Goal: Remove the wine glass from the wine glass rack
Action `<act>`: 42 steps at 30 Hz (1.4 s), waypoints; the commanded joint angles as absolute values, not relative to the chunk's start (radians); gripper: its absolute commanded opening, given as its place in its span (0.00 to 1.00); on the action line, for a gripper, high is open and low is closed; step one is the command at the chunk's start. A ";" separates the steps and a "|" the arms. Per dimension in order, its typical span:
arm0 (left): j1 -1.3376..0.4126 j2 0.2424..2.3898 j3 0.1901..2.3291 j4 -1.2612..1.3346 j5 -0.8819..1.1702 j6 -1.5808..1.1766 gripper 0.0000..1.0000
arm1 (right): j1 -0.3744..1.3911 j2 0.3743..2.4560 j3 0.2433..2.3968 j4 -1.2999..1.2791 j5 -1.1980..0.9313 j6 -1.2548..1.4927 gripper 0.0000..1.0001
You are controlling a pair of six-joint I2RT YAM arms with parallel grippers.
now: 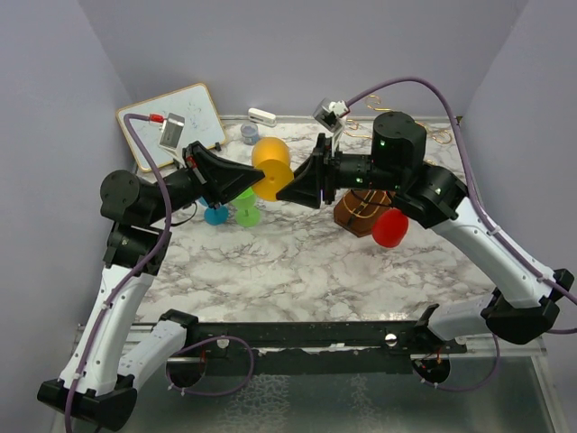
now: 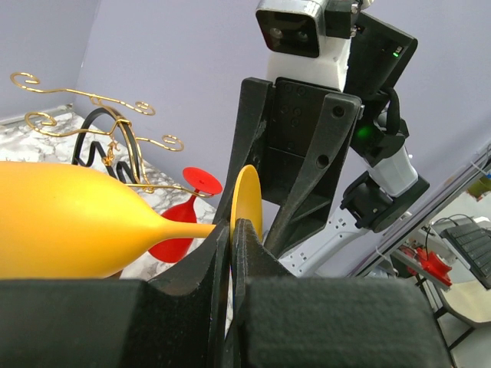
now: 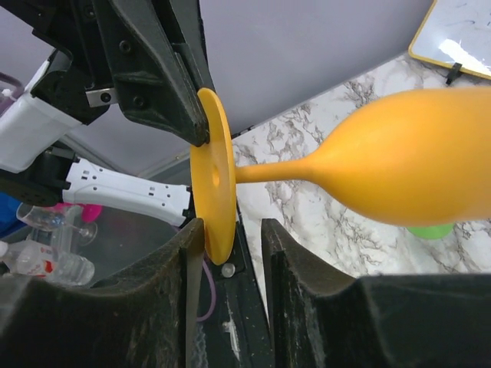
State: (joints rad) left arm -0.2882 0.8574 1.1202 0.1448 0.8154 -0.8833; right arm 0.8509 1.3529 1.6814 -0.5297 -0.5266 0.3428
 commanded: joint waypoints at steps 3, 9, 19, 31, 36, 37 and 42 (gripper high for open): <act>-0.291 0.847 1.107 0.164 0.852 -0.874 0.00 | 0.850 1.383 1.726 -0.492 -0.593 0.344 0.25; -0.291 0.847 1.109 0.150 0.851 -0.861 0.00 | 0.850 1.403 1.731 -0.504 -0.595 0.329 0.01; -0.290 0.883 1.299 -0.497 0.385 -0.730 0.56 | 0.851 1.317 1.593 -0.572 -0.246 0.080 0.01; -0.290 0.821 1.188 -0.626 0.444 -1.053 0.57 | 1.065 1.155 1.177 -0.125 0.137 -0.486 0.01; -0.291 0.772 1.131 -0.595 0.462 -1.171 0.56 | 1.187 1.172 1.056 0.113 0.236 -0.716 0.01; -0.291 0.765 1.125 -0.593 0.463 -1.185 0.56 | 1.189 1.181 1.048 0.136 0.248 -0.735 0.01; -0.290 0.732 1.082 -0.579 0.497 -1.235 0.56 | 1.250 1.231 1.014 0.247 0.349 -0.849 0.01</act>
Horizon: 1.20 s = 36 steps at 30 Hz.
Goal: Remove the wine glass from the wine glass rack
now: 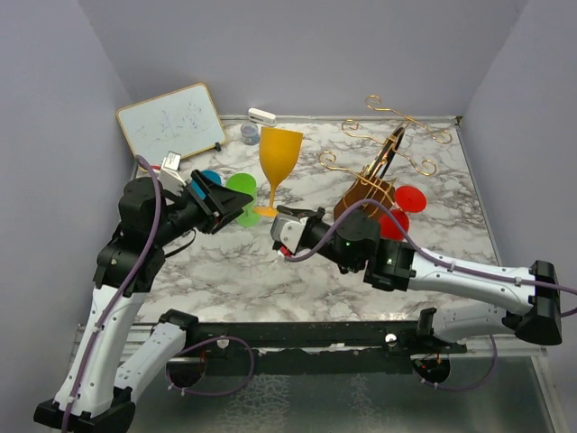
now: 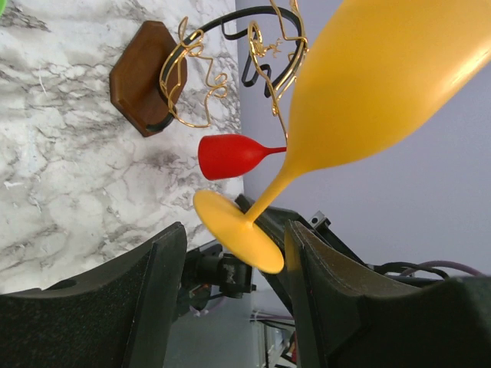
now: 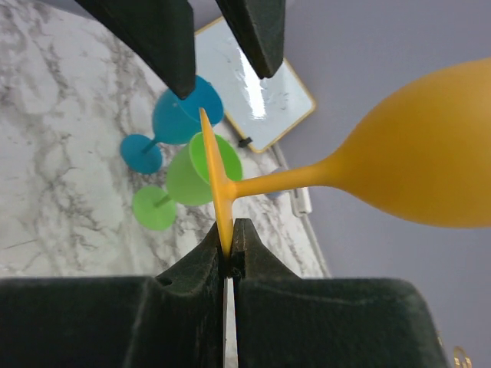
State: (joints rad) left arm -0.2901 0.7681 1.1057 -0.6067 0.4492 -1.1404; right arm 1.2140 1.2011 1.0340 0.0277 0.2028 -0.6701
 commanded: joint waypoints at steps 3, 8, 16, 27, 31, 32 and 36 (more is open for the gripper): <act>-0.291 0.714 1.050 -0.571 0.513 -1.254 0.56 | 1.274 1.257 0.987 0.326 0.401 -0.919 0.01; -0.291 0.691 1.000 -0.544 0.527 -1.285 0.55 | 1.301 1.270 0.941 0.442 0.435 -0.986 0.01; -0.291 0.676 0.909 -0.427 0.562 -1.348 0.49 | 1.330 1.268 0.913 0.460 0.412 -0.970 0.01; -0.290 0.629 0.817 -0.347 0.566 -1.388 0.06 | 1.359 1.292 0.917 0.427 0.391 -0.926 0.02; -0.291 0.614 0.789 -0.351 0.562 -1.368 0.00 | 1.361 1.277 0.925 0.371 0.400 -0.879 0.12; -0.291 0.607 0.782 -0.358 0.555 -1.358 0.00 | 1.362 1.269 0.927 0.347 0.401 -0.856 0.21; -0.290 0.549 0.766 -0.437 0.473 -1.295 0.00 | 1.363 1.207 0.938 0.225 0.392 -0.766 0.40</act>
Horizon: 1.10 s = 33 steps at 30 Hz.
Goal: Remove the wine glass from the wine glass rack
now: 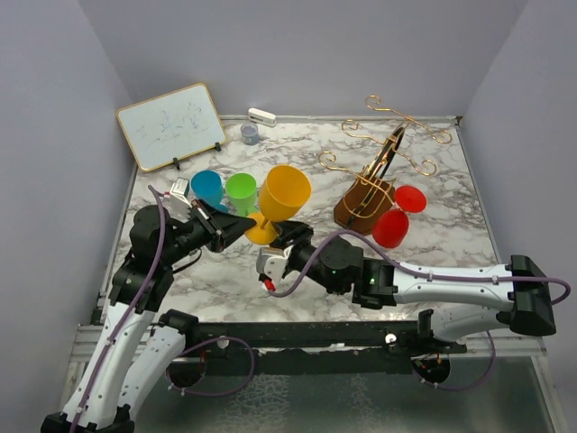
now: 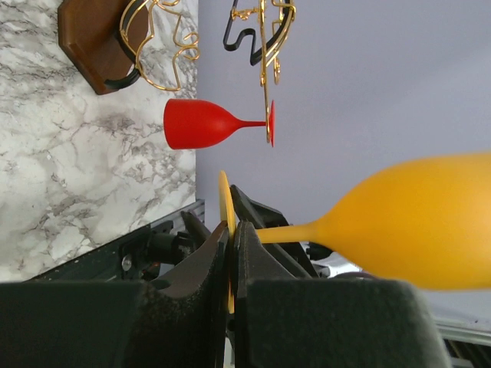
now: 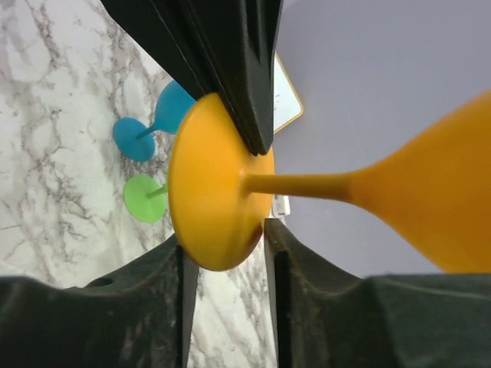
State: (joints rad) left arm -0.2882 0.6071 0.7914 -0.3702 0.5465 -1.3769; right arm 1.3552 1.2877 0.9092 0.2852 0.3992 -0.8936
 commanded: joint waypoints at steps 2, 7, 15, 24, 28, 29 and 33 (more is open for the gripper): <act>-0.290 0.499 0.755 -0.489 0.416 -1.277 0.00 | 1.362 1.168 0.949 0.134 0.369 -0.709 0.41; -0.291 0.314 0.724 -0.632 0.229 -1.279 0.00 | 1.362 1.064 0.991 -0.116 0.313 -0.576 0.41; -0.291 0.008 0.663 -0.892 -0.011 -1.371 0.00 | 1.362 1.011 1.186 -0.373 0.301 -0.410 0.41; -0.290 -0.003 0.747 -0.993 -0.082 -1.298 0.00 | 1.337 1.250 1.602 -0.512 0.319 -0.318 0.43; -0.291 -0.007 0.747 -0.992 -0.078 -1.295 0.00 | 1.156 1.465 1.929 -0.684 0.092 -0.183 0.43; -0.291 -0.008 0.747 -0.992 -0.076 -1.294 0.00 | 1.106 1.518 2.009 -0.739 0.017 -0.144 0.43; -0.293 -0.008 0.749 -0.994 -0.074 -1.291 0.00 | 0.988 1.681 2.216 -0.874 -0.322 -0.038 0.43</act>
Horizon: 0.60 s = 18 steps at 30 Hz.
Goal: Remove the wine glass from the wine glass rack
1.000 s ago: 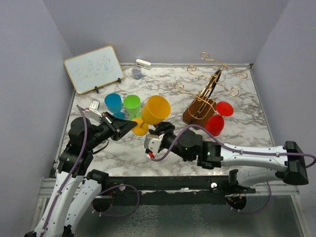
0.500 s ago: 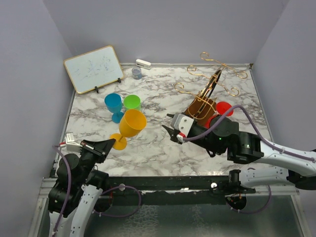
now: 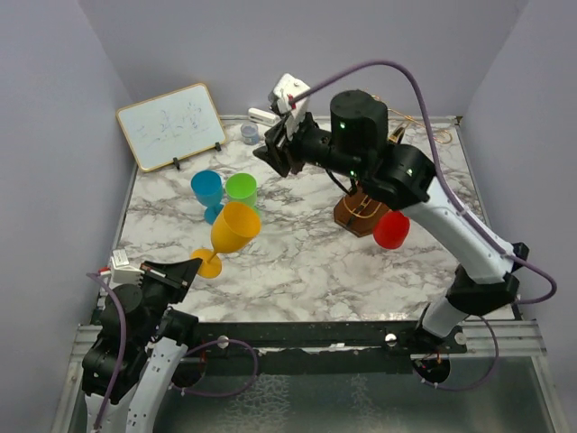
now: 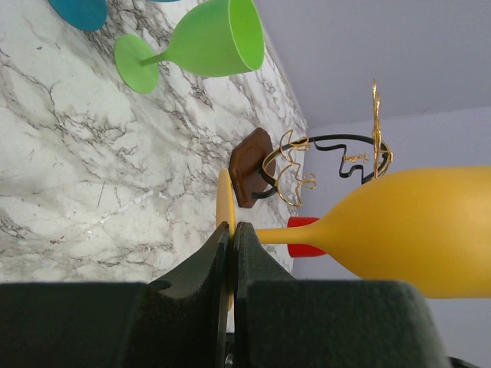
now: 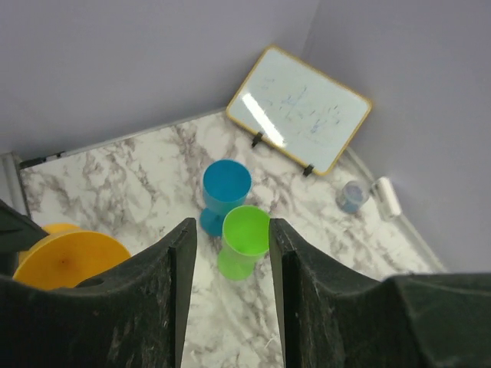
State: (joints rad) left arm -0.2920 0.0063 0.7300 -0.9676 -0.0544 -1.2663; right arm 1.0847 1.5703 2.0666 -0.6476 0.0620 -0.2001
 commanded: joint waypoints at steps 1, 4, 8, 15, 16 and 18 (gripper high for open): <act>-0.294 -0.008 0.751 -0.993 -0.074 -1.290 0.00 | 0.975 1.696 2.227 -0.883 -0.389 -0.021 0.44; -0.294 -0.008 0.753 -0.992 -0.076 -1.288 0.00 | 0.960 1.732 2.228 -0.914 -0.530 0.003 0.45; -0.293 -0.008 0.750 -0.988 -0.070 -1.283 0.00 | 0.959 1.743 2.200 -0.935 -0.631 -0.001 0.45; -0.295 -0.008 0.750 -0.981 -0.071 -1.279 0.00 | 0.959 1.724 2.133 -0.921 -0.593 -0.005 0.45; -0.295 -0.008 0.751 -0.981 -0.071 -1.278 0.00 | 0.959 1.728 2.132 -0.921 -0.581 -0.004 0.45; -0.296 -0.007 0.753 -0.979 -0.073 -1.276 0.00 | 0.959 1.742 2.132 -0.921 -0.554 -0.005 0.45</act>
State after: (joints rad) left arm -0.2920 0.0063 0.7300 -0.9703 -0.0574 -1.2579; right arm 0.9565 1.7481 2.1380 -0.9154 -0.5613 -0.0181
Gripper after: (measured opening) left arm 0.049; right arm 0.448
